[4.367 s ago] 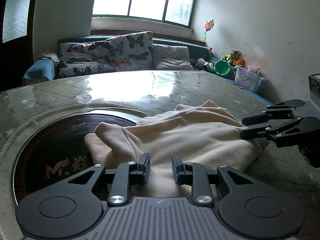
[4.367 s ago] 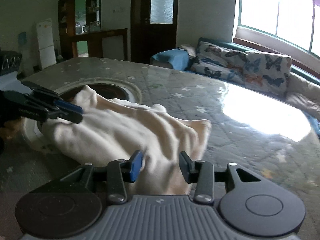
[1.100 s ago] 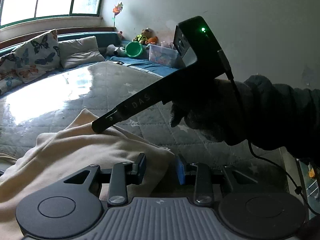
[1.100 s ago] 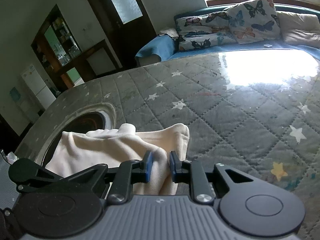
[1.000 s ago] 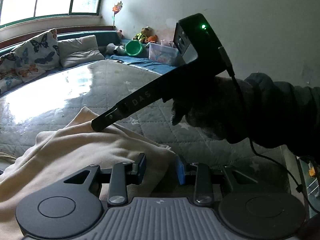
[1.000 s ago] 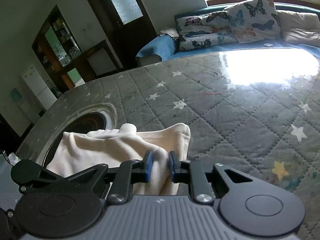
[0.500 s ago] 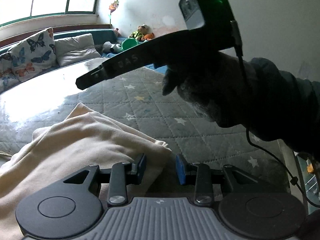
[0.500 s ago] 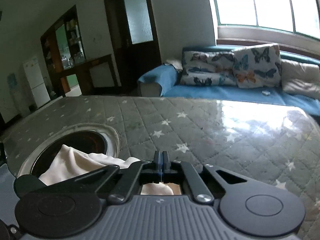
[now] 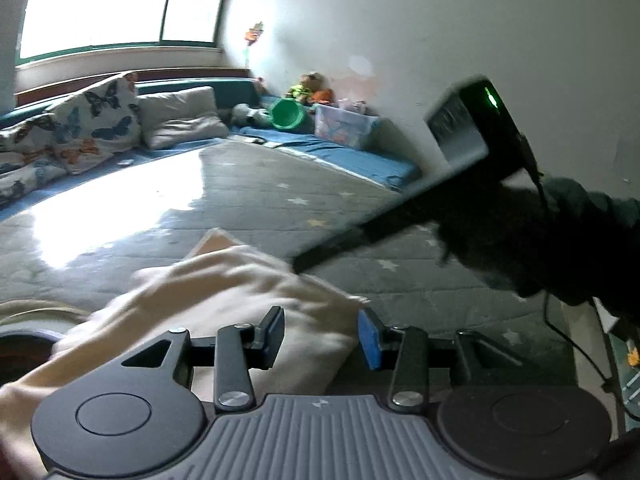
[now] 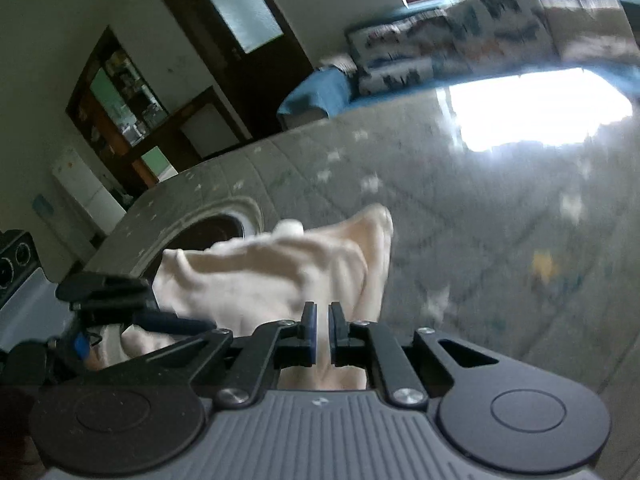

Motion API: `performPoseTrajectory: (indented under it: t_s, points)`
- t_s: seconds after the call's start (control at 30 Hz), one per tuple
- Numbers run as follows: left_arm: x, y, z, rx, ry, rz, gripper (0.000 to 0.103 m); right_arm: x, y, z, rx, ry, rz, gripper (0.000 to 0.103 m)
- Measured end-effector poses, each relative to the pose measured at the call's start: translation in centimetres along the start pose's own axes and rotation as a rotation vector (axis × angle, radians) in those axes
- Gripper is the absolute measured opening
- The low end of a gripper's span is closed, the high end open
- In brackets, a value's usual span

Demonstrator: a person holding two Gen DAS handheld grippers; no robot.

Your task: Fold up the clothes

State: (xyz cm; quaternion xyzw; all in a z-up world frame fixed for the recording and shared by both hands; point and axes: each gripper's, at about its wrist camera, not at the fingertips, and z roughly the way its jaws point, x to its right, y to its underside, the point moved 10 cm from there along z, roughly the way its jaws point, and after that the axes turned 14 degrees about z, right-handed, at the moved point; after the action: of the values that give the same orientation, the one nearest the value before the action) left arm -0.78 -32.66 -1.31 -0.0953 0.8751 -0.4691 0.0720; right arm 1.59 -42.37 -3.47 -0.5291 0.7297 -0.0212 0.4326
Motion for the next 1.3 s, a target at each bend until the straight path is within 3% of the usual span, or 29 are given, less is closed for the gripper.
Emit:
performPoseTrajectory:
  t_s: [0.2, 0.4, 0.57, 0.7, 0.97, 1.07, 1.3]
  points:
    - [-2.6, 1.2, -2.1, -0.003, -0.071, -0.058, 0.044, 1.5, 1.0, 0.5, -0.024, -0.054, 0.109, 0.007]
    - [-4.0, 1.9, -3.9, 0.01, -0.111, -0.103, 0.046, 1.1, 0.9, 1.4, -0.01, -0.058, 0.078, 0.02]
    - [-4.2, 2.8, -4.6, -0.001, -0.126, -0.109, 0.047, 1.0, 1.0, 1.7, -0.003, -0.066, 0.074, 0.02]
    - [-4.3, 3.3, -4.8, -0.009, -0.138, -0.105, 0.047, 1.3, 0.8, 1.5, -0.001, -0.091, 0.11, 0.011]
    - [-4.7, 4.6, -4.9, -0.03, -0.152, -0.123, 0.047, 1.3, 1.0, 1.9, 0.0, -0.086, 0.111, 0.015]
    - [-4.7, 4.8, -4.8, -0.037, -0.155, -0.117, 0.047, 1.2, 1.0, 1.8, 0.001, -0.093, 0.119, 0.007]
    - [-4.6, 5.9, -4.2, -0.074, -0.153, -0.103, 0.047, -0.5, -0.2, -0.2, 0.113, -0.018, -0.037, 0.003]
